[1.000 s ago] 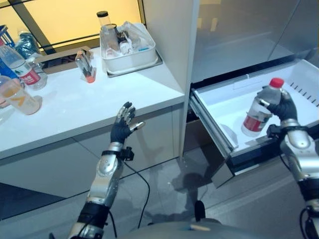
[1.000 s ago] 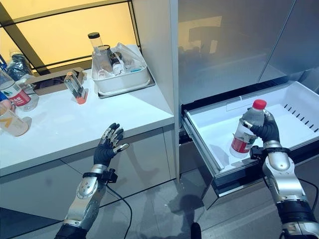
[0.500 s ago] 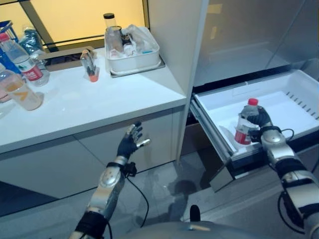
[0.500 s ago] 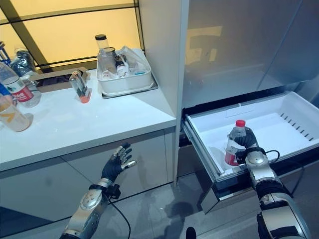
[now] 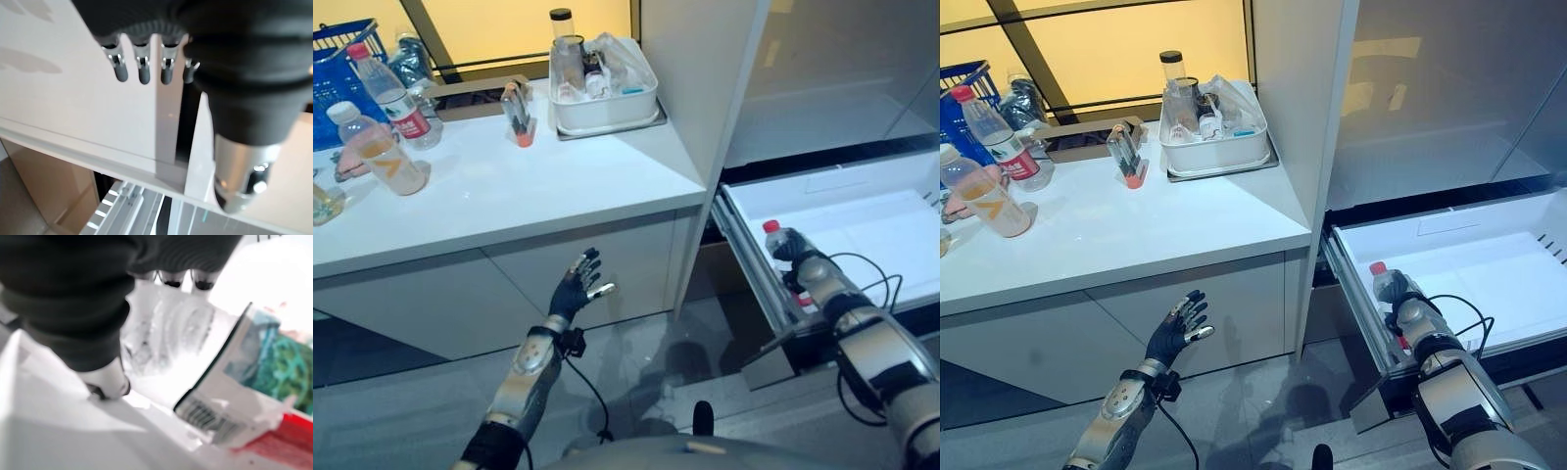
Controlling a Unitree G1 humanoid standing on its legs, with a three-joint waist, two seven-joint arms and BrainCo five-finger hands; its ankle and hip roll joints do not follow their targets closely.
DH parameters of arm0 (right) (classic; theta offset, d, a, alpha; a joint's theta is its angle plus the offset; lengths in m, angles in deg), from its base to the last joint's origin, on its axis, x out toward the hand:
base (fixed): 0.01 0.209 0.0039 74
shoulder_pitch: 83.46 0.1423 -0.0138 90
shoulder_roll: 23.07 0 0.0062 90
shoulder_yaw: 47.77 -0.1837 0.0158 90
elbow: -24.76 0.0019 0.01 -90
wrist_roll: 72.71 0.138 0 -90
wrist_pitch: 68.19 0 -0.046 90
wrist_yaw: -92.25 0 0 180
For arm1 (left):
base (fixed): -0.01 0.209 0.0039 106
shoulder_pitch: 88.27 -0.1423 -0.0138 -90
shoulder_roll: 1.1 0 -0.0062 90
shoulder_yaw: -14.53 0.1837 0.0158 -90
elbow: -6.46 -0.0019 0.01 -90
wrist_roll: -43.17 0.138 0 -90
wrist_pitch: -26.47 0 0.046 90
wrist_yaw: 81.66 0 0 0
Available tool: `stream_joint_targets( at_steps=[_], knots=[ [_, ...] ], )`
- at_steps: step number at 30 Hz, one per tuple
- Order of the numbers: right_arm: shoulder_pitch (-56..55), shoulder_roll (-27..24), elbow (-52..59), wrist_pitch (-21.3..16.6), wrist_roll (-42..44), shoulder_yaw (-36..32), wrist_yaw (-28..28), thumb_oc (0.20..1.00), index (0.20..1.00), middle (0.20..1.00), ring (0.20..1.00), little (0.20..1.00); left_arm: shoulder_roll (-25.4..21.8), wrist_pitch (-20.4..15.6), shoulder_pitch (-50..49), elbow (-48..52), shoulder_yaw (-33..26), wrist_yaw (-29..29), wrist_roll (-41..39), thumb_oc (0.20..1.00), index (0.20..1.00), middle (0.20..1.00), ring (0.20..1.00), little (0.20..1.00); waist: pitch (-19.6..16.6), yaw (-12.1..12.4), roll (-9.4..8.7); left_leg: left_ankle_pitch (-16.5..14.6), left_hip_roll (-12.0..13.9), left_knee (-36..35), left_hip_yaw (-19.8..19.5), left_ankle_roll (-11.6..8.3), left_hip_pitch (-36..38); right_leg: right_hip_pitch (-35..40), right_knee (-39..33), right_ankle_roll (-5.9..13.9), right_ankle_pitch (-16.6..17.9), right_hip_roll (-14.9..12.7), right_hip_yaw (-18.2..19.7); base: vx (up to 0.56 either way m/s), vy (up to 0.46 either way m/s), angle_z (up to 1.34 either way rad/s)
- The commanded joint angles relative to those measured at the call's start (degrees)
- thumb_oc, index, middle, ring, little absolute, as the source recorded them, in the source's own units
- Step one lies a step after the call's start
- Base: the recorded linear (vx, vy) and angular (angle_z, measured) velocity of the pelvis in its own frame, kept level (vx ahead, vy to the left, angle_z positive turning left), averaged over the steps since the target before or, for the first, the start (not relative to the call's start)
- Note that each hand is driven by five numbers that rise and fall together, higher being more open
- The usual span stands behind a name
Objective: Take the drinks into the refrigerator
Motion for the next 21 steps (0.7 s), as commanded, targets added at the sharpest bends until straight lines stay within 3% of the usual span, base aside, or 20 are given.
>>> stream_joint_targets(
  at_steps=[1,11,13,16,20,21],
  knots=[
    [-0.93,7.23,-4.77,0.93,-5.51,7.76,-4.44,0.2,0.2,0.2,0.2,0.2,-1.36,-2.93,4.72,2.78,-0.09,0.25,-0.59,1.0,1.0,1.0,1.0,1.0,4.49,0.75,-2.73,1.82,-4.87,0.78,-2.19,4.32,-6.0,4.34,3.87,2.04,-6.32,-1.59,-1.66,0.0,-0.002,0.14],
    [-3.85,10.94,-3.32,1.42,-8.6,9.07,-4.04,0.2,0.2,0.2,0.2,0.2,-0.58,-3.11,4.68,2.03,-1.05,1.81,0.36,1.0,1.0,1.0,1.0,1.0,4.76,0.87,-2.18,1.86,-5.05,0.32,-2.88,4.3,-5.44,4.91,3.53,2.09,-6.56,-1.87,-2.23,0.01,0.003,0.05],
    [-2.89,12.25,-4.22,2.57,-17.98,14.66,-6.69,0.2,0.2,0.2,0.2,0.2,-0.63,-3.04,4.77,2.15,-1.04,1.87,0.68,1.0,1.0,1.0,1.0,1.0,4.71,1.05,-2.11,1.78,-4.93,0.16,-2.98,4.12,-5.24,5.2,3.25,2.0,-6.64,-1.87,-2.41,0.0,0.0,0.0],
    [-2.12,13.15,-3.07,2.46,-24.33,18.97,-9.87,0.2,0.2,0.2,0.2,0.2,-0.62,-2.89,4.79,2.17,-1.22,1.55,1.09,1.0,1.0,1.0,1.0,1.0,4.76,1.09,-2.18,1.75,-4.85,0.06,-3.13,3.99,-5.17,5.34,3.01,1.94,-6.64,-1.88,-2.55,0.0,0.0,0.0],
    [-2.74,12.56,0.34,1.3,-24.79,19.86,-10.95,0.2,0.2,0.2,0.2,0.2,-0.42,-2.92,4.5,1.48,-2.02,1.18,1.71,1.0,1.0,1.0,1.0,1.0,5.12,0.77,-2.16,1.86,-4.74,0.01,-3.31,3.92,-5.24,5.37,2.9,1.87,-6.66,-1.94,-2.83,-0.01,-0.006,0.01],
    [-3.33,9.5,5.05,0.77,-23.62,18.61,-9.69,0.2,0.2,0.2,0.2,0.2,-0.57,-2.95,4.34,1.61,-3.06,1.38,2.02,1.0,1.0,1.0,1.0,1.0,5.61,0.24,-2.3,2.09,-4.72,0.0,-3.18,3.84,-5.46,4.98,3.08,1.93,-6.49,-1.93,-2.82,-0.05,-0.013,0.01]
  ],
)
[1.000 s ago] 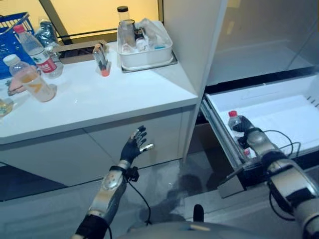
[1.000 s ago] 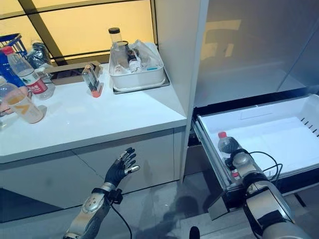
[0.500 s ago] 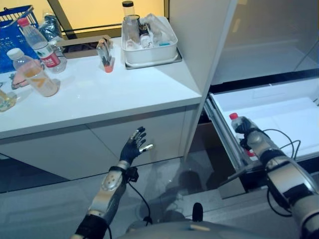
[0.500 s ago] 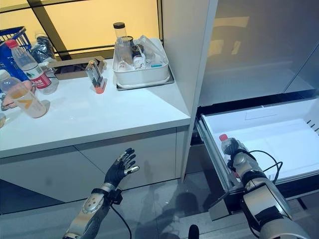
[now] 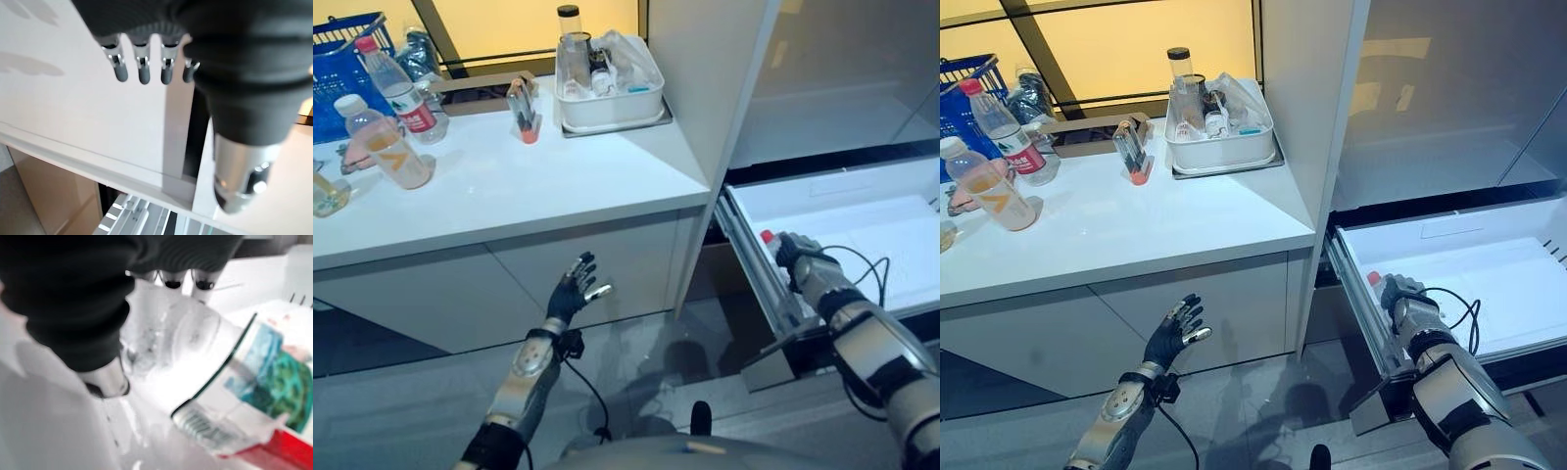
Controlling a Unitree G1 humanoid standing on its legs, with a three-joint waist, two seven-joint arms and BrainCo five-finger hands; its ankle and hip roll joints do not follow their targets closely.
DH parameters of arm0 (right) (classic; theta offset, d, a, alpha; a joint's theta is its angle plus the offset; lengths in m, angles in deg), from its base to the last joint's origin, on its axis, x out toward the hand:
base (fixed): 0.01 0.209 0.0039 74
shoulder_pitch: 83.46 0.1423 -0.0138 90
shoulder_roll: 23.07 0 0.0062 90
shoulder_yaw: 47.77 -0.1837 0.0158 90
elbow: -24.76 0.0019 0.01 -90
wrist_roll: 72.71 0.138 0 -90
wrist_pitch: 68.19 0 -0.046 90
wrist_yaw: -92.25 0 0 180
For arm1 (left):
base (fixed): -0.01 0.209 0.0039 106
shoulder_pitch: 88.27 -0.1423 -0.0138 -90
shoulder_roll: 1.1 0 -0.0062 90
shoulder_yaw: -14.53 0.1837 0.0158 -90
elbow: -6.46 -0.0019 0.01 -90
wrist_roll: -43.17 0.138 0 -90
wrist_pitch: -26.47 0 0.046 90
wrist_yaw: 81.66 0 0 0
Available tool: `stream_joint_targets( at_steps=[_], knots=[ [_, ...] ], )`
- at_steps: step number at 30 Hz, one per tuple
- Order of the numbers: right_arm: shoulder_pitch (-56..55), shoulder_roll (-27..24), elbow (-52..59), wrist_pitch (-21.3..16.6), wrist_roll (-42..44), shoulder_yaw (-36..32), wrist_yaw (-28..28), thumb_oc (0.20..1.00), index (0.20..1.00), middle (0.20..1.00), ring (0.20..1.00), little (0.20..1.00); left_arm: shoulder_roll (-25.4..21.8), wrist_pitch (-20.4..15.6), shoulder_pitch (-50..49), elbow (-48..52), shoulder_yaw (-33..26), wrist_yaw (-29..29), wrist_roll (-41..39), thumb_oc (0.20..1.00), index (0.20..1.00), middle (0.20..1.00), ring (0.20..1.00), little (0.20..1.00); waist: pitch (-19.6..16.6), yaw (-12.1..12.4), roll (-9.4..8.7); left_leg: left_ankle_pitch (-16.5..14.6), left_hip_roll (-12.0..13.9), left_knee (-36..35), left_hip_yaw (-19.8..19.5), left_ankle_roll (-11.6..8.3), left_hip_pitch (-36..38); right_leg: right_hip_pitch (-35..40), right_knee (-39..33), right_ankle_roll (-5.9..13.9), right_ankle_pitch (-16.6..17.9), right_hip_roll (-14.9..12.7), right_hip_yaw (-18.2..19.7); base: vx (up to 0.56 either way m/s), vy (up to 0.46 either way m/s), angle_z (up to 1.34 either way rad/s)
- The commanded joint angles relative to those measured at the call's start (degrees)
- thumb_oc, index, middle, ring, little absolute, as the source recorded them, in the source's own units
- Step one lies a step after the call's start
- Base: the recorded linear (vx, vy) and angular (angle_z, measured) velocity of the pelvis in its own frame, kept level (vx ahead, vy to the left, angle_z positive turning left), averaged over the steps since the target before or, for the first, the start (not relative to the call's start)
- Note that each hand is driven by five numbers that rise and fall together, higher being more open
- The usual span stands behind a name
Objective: Take the drinks into the refrigerator
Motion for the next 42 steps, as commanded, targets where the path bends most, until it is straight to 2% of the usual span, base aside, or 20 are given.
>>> stream_joint_targets(
  at_steps=[1,2,3,4,5,6,8,9,10,13,20,22,23,28,30,35,36,37,42],
  knots=[
    [-4.69,7.79,5.77,-5.67,-4.18,8.12,-8.0,0.2,0.2,0.2,0.2,0.2,-1.15,-2.97,4.31,3.78,-2.81,-0.11,1.87,1.0,1.0,1.0,1.0,1.0,5.96,0.56,-2.02,2.1,-4.93,-0.66,-1.34,3.99,-5.15,4.3,3.49,2.23,-6.23,-1.8,-1.26,-0.05,-0.013,0.03],
    [-4.86,7.48,6.16,-5.57,-4.19,8.04,-8.19,0.2,0.2,0.2,0.2,0.2,-1.07,-2.95,4.33,3.79,-2.72,-0.1,1.88,1.0,1.0,1.0,1.0,1.0,5.95,0.64,-1.93,2.11,-4.93,-0.66,-1.34,3.99,-5.17,4.26,3.54,2.23,-6.25,-1.8,-1.25,-0.07,-0.018,0.04],
    [-6.39,2.6,11.75,-5.79,-3.63,6.2,-8.73,0.2,0.2,0.2,0.2,0.2,-1.68,-3.09,3.4,4.38,-4.48,-0.12,2.16,1.0,1.0,1.0,1.0,1.0,6.74,0.01,-2.01,2.32,-4.88,-0.64,-1.3,4.0,-5.48,3.53,3.95,2.21,-6.16,-1.7,-0.97,-0.06,-0.021,0.06],
    [-7.61,0.62,14.11,-5.87,-3.48,5.21,-9.83,0.2,0.2,0.2,0.2,0.2,-1.77,-3.11,2.74,4.7,-5.09,-0.38,2.15,1.0,1.0,1.0,1.0,1.0,6.94,-0.17,-2.01,2.37,-4.86,-0.65,-1.3,4.0,-5.63,3.38,4.03,2.18,-6.22,-1.68,-0.94,-0.06,-0.021,0.04],
    [-7.81,0.4,14.46,-5.78,-3.49,5.1,-10.03,0.2,0.2,0.2,0.2,0.2,-1.74,-3.08,2.68,4.77,-5.02,-0.4,2.14,1.0,1.0,1.0,1.0,1.0,6.88,-0.13,-1.96,2.38,-4.87,-0.65,-1.33,4.0,-5.64,3.37,4.05,2.18,-6.23,-1.69,-0.96,0.0,0.0,0.0],
    [-9.35,-3.51,19.19,-5.53,-2.19,1.91,-10.03,0.2,0.2,0.2,0.2,0.2,-1.84,-2.98,1.86,4.64,-6.01,-0.65,2.04,1.0,1.0,1.0,1.0,1.0,7.2,-0.66,-1.94,2.52,-4.84,-0.64,-1.33,4.02,-5.89,3.05,4.28,2.13,-6.26,-1.64,-1.02,0.0,0.0,0.0],
    [-11.37,-7.59,22.11,-5.19,-0.31,-1.83,-8.95,0.2,0.2,0.2,0.2,0.2,-2.04,-2.97,1.59,4.67,-6.38,-0.76,1.74,1.0,1.0,1.0,1.0,1.0,7.6,-0.97,-1.85,2.72,-4.77,-0.58,-1.26,4.0,-6.11,2.69,4.5,2.13,-6.14,-1.61,-0.98,-0.03,-0.026,0.04],
    [-11.54,-7.74,22.3,-5.16,-0.31,-1.96,-9.03,0.2,0.2,0.2,0.2,0.2,-2.02,-2.96,1.61,4.68,-6.29,-0.77,1.74,1.0,1.0,1.0,1.0,1.0,7.59,-0.89,-1.8,2.72,-4.77,-0.58,-1.26,4.0,-6.12,2.67,4.52,2.13,-6.15,-1.61,-0.98,-0.02,-0.029,0.03],
    [-12.23,-8.13,15.07,-5.05,3.08,-4.35,-6.38,0.2,0.2,0.2,0.2,0.2,-2.16,-3.16,1.44,4.69,-5.49,-1.34,1.09,1.0,1.0,1.0,1.0,1.0,7.85,-0.83,-1.54,2.89,-4.73,-0.48,-1.42,4.03,-6.3,2.46,4.7,2.08,-6.11,-1.58,-0.93,0.0,0.0,0.0],
    [-10.76,-8.08,7.75,-5.57,7.58,-6.35,-4.69,0.2,0.2,0.2,0.2,0.2,-2.55,-3.43,1.36,5.35,-4.84,-1.79,-0.04,1.0,1.0,1.0,1.0,1.0,8.24,-0.82,-1.25,3.08,-4.6,-0.42,-1.47,3.92,-6.43,2.04,4.97,1.94,-6.08,-1.45,-0.84,-0.02,-0.018,0.06],
    [-8.61,-12.26,12.26,-5.64,8.65,-8.91,-2.66,0.2,0.2,0.2,0.2,0.2,-2.71,-3.62,1.04,5.93,-5.05,-2.14,-0.61,1.0,1.0,1.0,1.0,1.0,8.84,-1.32,-0.97,3.13,-4.06,-0.34,-0.81,3.73,-6.69,0.95,5.46,1.55,-6.19,-0.62,0.13,0.0,-0.003,0.01],
    [-8.34,-12.14,11.69,-5.65,7.96,-8.25,-2.4,0.2,0.2,0.2,0.2,0.2,-2.71,-3.66,1.19,5.92,-4.76,-2.25,-0.61,1.0,1.0,1.0,1.0,1.0,8.88,-1.3,-0.81,3.14,-3.98,-0.25,-0.78,3.71,-6.75,0.8,5.57,1.5,-6.19,-0.53,0.21,0.0,0.0,0.0],
    [-7.31,-11.15,7.87,-5.73,5.79,-5.78,-2.96,0.2,0.2,0.2,0.2,0.2,-2.8,-3.7,1.48,6.25,-3.77,-2.73,-0.95,1.0,1.0,1.0,1.0,1.0,8.88,-1.02,-0.52,3.21,-3.92,-0.22,-0.92,3.67,-6.83,0.77,5.52,1.46,-6.22,-0.46,0.15,0.0,0.0,0.0],
    [-2.52,-3.74,-2.44,-5.91,1.75,1.07,-4.37,0.2,0.2,0.2,0.2,0.2,-2.99,-3.9,2.31,7.35,-1.69,-3.27,-1.74,1.0,1.0,1.0,1.0,1.0,8.77,-0.08,0.53,3.44,-3.9,-0.25,-1.22,3.54,-7.05,0.7,5.24,1.34,-6.09,-0.4,-0.12,0.0,0.0,0.0],
    [-0.52,-0.39,-4.47,-5.39,0.62,2.55,-3.85,0.2,0.2,0.2,0.2,0.2,-3.16,-3.9,2.71,8.51,-0.94,-3.24,-2.11,1.0,1.0,1.0,1.0,1.0,8.82,0.57,1.1,3.64,-3.99,-0.29,-1.48,3.47,-7.34,0.63,5.07,1.3,-6.02,-0.42,-0.28,0.0,0.0,0.0],
    [0.34,2.27,-6.45,-5.0,-1.05,3.17,-2.6,0.2,0.2,0.2,0.2,0.2,-3.17,-3.87,2.74,10.37,-0.47,-3.08,-2.73,1.0,1.0,1.0,1.0,1.0,9.18,1.15,1.95,3.82,-4.24,-0.25,-1.87,3.51,-7.78,0.29,5.18,1.3,-5.98,-0.59,-0.5,0.0,0.0,0.0],
    [0.37,2.39,-6.69,-4.98,-0.17,2.42,-1.94,0.329,0.329,0.329,0.329,0.329,-3.25,-4.03,2.69,10.84,-0.5,-2.94,-2.88,1.0,1.0,1.0,1.0,1.0,9.3,1.24,2.06,3.86,-4.29,-0.22,-1.92,3.52,-7.89,0.17,5.25,1.29,-5.94,-0.63,-0.53,0.0,0.0,0.0],
    [0.14,2.48,-6.76,-5.01,0.18,2.08,-1.5,1.0,1.0,1.0,1.0,1.0,-3.44,-4.05,2.68,11.55,-0.5,-3.02,-2.97,1.0,1.0,1.0,1.0,1.0,9.38,1.41,2.19,3.94,-4.33,-0.19,-1.94,3.51,-8.06,-0.02,5.31,1.3,-5.91,-0.67,-0.63,0.0,0.0,0.0],
    [0.2,2.95,-7.53,-5.32,4.62,-0.66,-0.16,1.0,1.0,1.0,1.0,1.0,-3.5,-4.27,2.33,12.69,-0.28,-2.76,-3.23,1.0,1.0,1.0,1.0,1.0,9.52,1.78,2.5,4.35,-4.36,-0.43,-2.45,3.46,-8.44,-0.23,5.04,1.31,-5.73,-0.88,-1.23,-0.01,0.001,0.04]
  ],
)
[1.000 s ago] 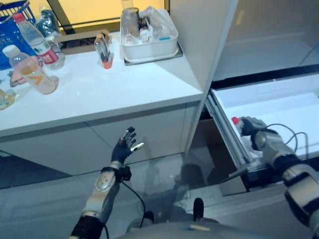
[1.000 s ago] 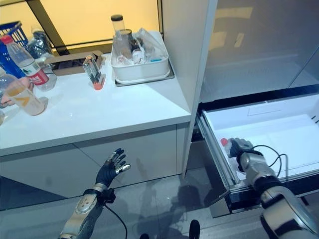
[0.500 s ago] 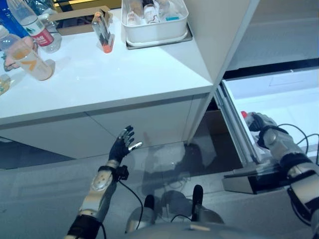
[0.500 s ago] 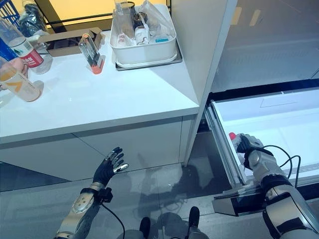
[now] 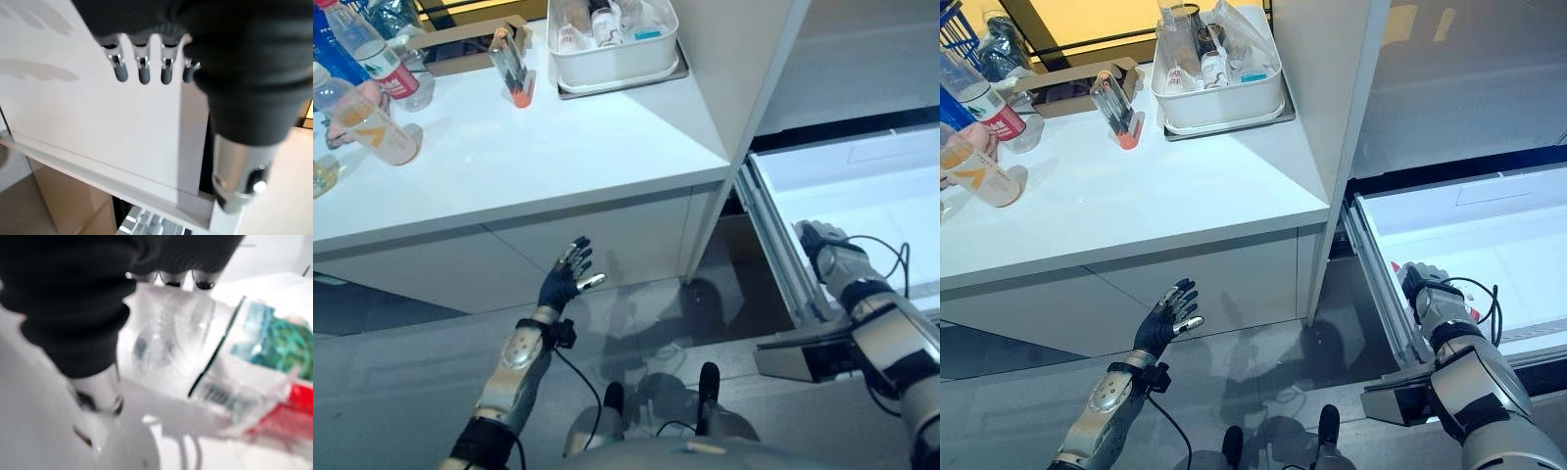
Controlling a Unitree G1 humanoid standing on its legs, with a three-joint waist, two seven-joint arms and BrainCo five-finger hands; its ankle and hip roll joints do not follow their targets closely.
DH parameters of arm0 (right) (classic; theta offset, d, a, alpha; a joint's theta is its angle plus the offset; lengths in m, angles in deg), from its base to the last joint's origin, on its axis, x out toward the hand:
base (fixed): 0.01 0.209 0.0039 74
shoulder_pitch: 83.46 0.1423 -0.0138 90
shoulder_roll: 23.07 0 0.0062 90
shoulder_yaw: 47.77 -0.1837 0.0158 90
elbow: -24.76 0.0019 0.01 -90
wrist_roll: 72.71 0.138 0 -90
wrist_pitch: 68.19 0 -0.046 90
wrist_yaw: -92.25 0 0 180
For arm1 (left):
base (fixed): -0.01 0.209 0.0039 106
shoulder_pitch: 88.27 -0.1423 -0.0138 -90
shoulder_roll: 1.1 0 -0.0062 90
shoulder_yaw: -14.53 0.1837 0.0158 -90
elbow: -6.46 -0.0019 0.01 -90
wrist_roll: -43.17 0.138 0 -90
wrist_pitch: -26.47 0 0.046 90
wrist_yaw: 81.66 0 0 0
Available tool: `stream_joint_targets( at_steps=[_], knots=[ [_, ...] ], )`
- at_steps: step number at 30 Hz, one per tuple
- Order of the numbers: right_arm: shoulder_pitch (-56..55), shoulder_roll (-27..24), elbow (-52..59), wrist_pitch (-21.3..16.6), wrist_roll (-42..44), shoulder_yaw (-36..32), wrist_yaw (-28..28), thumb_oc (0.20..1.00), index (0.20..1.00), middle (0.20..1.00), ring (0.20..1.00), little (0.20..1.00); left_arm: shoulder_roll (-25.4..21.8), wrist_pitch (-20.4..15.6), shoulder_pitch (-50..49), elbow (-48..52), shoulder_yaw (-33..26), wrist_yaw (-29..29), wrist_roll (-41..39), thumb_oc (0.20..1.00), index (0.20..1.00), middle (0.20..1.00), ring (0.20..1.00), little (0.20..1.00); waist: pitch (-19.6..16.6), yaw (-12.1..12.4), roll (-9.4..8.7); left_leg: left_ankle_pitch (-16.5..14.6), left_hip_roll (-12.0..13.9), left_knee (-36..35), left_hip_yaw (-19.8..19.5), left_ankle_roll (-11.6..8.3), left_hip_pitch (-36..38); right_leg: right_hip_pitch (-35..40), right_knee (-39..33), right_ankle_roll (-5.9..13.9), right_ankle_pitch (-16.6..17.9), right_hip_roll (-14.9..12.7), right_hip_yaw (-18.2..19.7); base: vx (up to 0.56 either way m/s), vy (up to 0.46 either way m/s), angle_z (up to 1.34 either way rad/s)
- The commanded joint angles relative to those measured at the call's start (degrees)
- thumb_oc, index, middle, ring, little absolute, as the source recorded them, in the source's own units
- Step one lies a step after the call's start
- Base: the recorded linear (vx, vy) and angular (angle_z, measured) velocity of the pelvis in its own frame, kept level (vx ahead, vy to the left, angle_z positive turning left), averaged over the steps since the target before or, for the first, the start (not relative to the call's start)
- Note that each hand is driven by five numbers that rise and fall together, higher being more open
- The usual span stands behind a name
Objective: Take the drinks into the refrigerator
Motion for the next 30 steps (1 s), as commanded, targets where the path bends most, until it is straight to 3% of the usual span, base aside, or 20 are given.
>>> stream_joint_targets(
  at_steps=[1,9,15,23,28,30],
  knots=[
    [-2.36,6.76,-1.02,-2.61,5.72,2.07,0.41,1.0,1.0,1.0,1.0,1.0,-1.06,-4.26,1.77,7.03,1.42,0.32,-0.7,1.0,1.0,1.0,1.0,1.0,2.04,0.78,-0.88,4.22,-4.22,-1.39,-1.58,3.82,-6.43,1.12,4.64,1.33,-5.57,-0.67,-0.36,-0.01,0.0,0.08],
    [-3.02,4.85,4.74,-3.59,11.25,-0.65,1.59,1.0,1.0,1.0,1.0,1.0,-0.85,-4.59,1.11,6.67,-0.06,1.46,-0.04,1.0,1.0,1.0,1.0,1.0,1.89,-0.01,-2.19,4.12,-4.1,-1.46,-1.6,3.9,-6.38,1.11,4.61,1.33,-5.4,-0.61,-0.02,-0.01,0.0,0.04],
    [-7.32,3.73,11.9,-6.18,27.47,-10.49,3.61,1.0,1.0,1.0,1.0,1.0,-0.06,-4.98,-0.18,4.86,-1.34,2.06,-0.94,1.0,1.0,1.0,1.0,1.0,1.19,-1.1,-3.66,3.74,-3.93,-1.37,-1.11,4.04,-5.7,1.62,4.51,1.27,-5.44,-0.37,0.4,0.0,0.0,0.0],
    [-15.16,4.61,26.6,-10.86,40.9,-20.76,5.9,1.0,1.0,1.0,1.0,1.0,-0.35,-4.72,-1.26,1.41,-2.33,2.03,-0.34,1.0,1.0,1.0,1.0,1.0,0.36,-2.43,-4.44,3.1,-3.77,-1.37,-0.49,4.2,-4.54,2.32,4.46,1.29,-5.69,-0.07,1.02,0.0,0.001,-0.02],
    [-21.54,6.52,39.81,-15.45,50.24,-29.05,6.05,1.0,1.0,1.0,1.0,1.0,0.48,-4.06,-1.05,-7.07,-2.43,2.98,4.08,1.0,1.0,1.0,1.0,1.0,-0.54,-3.6,-4.78,2.67,-3.76,-1.41,-0.18,4.35,-3.83,2.77,4.36,1.43,-5.96,0.13,1.21,0.02,0.006,-0.06],
    [-24.51,8.07,46.97,-18.02,56.05,-32.55,5.21,1.0,1.0,1.0,1.0,1.0,2.37,-3.34,-0.11,-17.41,-2.79,4.49,8.21,1.0,1.0,1.0,1.0,1.0,-1.06,-4.33,-5.1,2.45,-3.76,-1.48,0.1,4.36,-3.37,3.13,4.28,1.5,-6.08,0.15,1.35,0.01,0.011,-0.08]
  ],
)
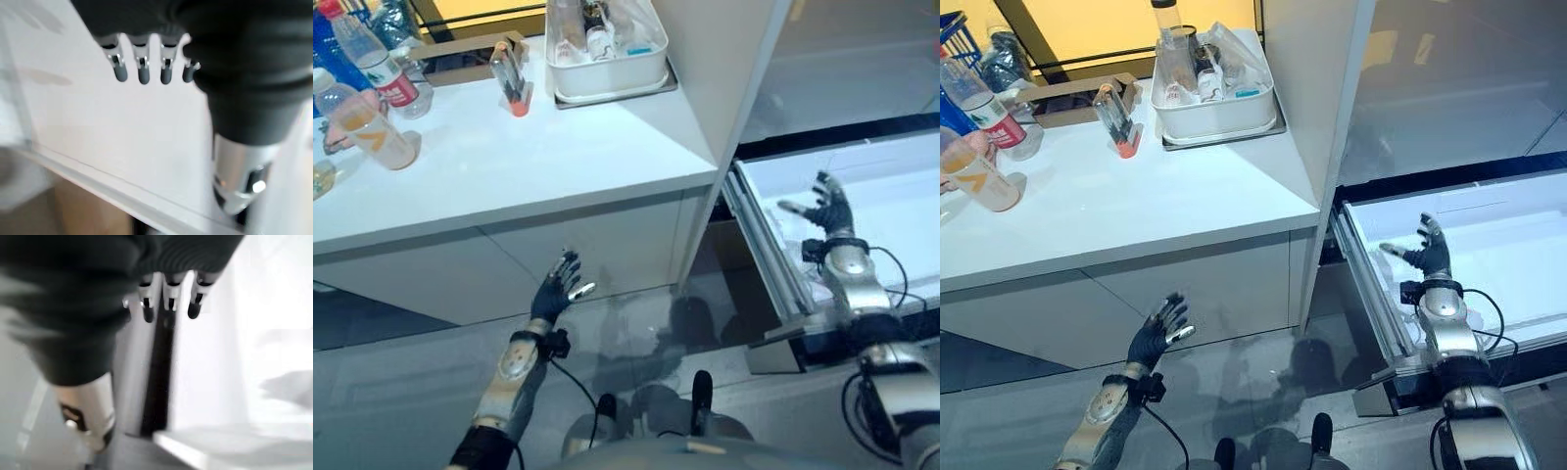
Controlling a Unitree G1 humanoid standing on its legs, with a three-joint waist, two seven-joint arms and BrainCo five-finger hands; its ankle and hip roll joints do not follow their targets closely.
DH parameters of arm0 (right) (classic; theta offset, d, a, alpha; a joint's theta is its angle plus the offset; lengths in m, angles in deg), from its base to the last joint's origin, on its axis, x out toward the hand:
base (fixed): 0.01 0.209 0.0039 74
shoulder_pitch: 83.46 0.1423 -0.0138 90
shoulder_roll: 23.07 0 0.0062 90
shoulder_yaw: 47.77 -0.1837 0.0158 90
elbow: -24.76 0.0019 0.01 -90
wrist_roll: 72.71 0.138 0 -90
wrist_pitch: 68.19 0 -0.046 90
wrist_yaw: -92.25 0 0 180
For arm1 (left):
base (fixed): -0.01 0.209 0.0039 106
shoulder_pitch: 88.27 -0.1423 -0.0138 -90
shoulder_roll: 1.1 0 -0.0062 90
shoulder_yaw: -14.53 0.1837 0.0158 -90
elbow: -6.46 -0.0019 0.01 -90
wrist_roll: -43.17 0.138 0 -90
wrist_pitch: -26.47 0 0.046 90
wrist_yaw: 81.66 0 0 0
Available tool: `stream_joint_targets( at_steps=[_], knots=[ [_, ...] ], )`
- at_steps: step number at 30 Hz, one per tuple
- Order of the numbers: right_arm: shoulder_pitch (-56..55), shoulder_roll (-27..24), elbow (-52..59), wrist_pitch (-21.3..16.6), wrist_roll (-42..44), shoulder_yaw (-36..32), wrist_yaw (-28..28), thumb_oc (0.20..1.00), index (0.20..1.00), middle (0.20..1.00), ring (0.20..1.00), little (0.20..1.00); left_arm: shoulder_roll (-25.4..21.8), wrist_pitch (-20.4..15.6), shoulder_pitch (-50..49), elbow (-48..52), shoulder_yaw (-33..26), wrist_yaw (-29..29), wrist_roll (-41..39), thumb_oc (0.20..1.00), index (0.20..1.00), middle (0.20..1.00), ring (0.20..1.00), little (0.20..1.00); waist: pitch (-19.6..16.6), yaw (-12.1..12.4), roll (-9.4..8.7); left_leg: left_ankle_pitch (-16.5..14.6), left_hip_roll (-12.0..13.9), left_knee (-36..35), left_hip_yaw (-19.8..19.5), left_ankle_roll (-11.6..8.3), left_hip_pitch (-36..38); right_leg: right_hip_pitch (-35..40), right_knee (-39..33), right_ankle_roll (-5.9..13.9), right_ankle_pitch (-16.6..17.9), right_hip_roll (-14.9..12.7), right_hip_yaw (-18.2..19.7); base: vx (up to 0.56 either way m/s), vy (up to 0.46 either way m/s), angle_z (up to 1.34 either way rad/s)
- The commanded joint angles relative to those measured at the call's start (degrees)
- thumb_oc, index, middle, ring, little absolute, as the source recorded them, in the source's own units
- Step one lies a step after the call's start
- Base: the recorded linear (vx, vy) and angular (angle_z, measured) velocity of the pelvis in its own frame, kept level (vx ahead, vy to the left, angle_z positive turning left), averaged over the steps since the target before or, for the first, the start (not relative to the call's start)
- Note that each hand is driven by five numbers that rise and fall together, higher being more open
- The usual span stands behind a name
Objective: Take the drinks into the refrigerator
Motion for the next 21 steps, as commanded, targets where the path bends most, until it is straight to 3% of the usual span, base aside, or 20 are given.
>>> stream_joint_targets(
  at_steps=[1,7,12,21],
  knots=[
    [-5.46,4.38,5.64,-6.13,9.76,-0.56,-0.46,1.0,1.0,1.0,1.0,1.0,1.27,-1.47,2.31,-7.73,-1.46,2.23,7.43,1.0,1.0,1.0,1.0,1.0,-0.14,-1.32,-2.71,2.18,-4.22,-0.71,-0.22,4.67,-4.74,2.54,4.21,1.93,-6.37,-0.68,0.06,0.02,0.004,-0.07],
    [-10.31,3.53,16.04,-8.8,12.75,-7.8,0.26,1.0,1.0,1.0,1.0,1.0,3.44,-0.62,3.57,-23.23,-4.66,4.42,15.09,1.0,1.0,1.0,1.0,1.0,-1.6,-2.09,-3.36,1.65,-4.13,-0.79,0.36,4.65,-3.81,3.41,3.92,2.18,-6.49,-0.7,0.32,0.01,0.002,-0.03],
    [-12.71,2.64,19.52,-9.66,10.39,-13.03,2.78,1.0,1.0,1.0,1.0,1.0,4.05,-1.26,3.57,-26.21,-6.47,5.26,16.59,1.0,1.0,1.0,1.0,1.0,-2.67,-2.32,-3.85,1.27,-4.27,-0.9,0.81,4.72,-3.2,3.94,3.52,2.45,-6.35,-0.68,0.63,0.01,0.004,-0.02],
    [-17.25,-0.06,13.96,-9.32,7.73,-21.16,6.59,1.0,1.0,1.0,1.0,1.0,1.14,-3.53,2.5,-15.05,-4.81,3.28,16.8,1.0,1.0,1.0,1.0,1.0,-3.69,-3.3,-4.79,1.36,-4.61,-0.77,1.3,4.95,-3.27,3.63,3.78,2.8,-5.73,-0.99,1.34,-0.01,0.008,-0.05]
  ],
)
